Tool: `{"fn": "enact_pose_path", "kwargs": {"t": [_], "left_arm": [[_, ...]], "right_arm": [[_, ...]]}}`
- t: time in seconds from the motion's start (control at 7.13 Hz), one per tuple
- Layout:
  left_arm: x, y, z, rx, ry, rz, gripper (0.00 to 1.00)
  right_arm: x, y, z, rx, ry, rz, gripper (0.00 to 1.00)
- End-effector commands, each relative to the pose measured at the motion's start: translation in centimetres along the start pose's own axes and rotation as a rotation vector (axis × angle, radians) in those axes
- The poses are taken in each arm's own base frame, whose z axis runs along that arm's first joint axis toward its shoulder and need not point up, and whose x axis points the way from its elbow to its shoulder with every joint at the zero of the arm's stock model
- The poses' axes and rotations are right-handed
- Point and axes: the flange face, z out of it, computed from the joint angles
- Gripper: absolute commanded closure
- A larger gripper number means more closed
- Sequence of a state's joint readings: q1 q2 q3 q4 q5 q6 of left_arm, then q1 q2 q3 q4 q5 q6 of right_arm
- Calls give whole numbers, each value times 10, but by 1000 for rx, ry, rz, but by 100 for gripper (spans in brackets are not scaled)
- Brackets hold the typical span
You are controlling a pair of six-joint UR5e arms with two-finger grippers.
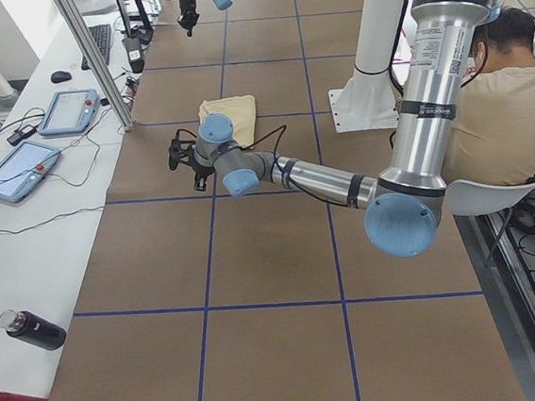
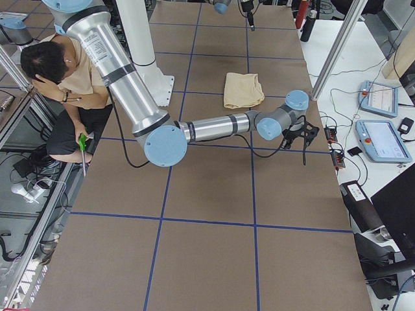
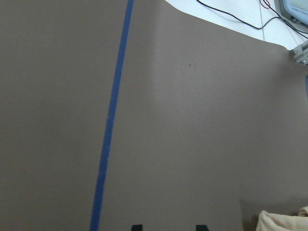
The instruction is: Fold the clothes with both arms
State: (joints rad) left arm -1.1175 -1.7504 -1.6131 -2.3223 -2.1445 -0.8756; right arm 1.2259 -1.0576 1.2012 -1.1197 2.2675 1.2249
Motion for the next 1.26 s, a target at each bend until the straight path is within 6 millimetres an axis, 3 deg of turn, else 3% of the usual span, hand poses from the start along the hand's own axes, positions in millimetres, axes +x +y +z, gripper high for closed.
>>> {"fn": "enact_pose_path", "kwargs": {"t": [0.0, 0.14, 0.42, 0.56, 0.7, 0.84, 0.98, 1.12], "left_arm": [[-91, 5, -50, -15, -36, 147, 53], [-126, 15, -73, -22, -37, 179, 53], [-171, 44, -101, -44, -31, 215, 54], [-187, 55, -116, -35, -45, 211, 59], [-194, 72, -123, -48, -56, 189, 61], [-197, 73, -123, -77, -74, 152, 13], [-201, 76, -122, -88, -88, 135, 0], [-202, 75, -123, -84, -92, 135, 0]], "right_arm": [[117, -17, -35, -9, -7, -182, 100], [178, -4, -42, -15, 4, -278, 100], [293, 41, -40, -60, 57, -462, 100], [326, 61, -47, -72, 69, -516, 100], [337, 73, -51, -79, 73, -525, 100], [344, 69, -62, -55, 74, -508, 9], [336, 69, -68, -41, 66, -518, 0], [334, 68, -70, -37, 64, -520, 0]]}}
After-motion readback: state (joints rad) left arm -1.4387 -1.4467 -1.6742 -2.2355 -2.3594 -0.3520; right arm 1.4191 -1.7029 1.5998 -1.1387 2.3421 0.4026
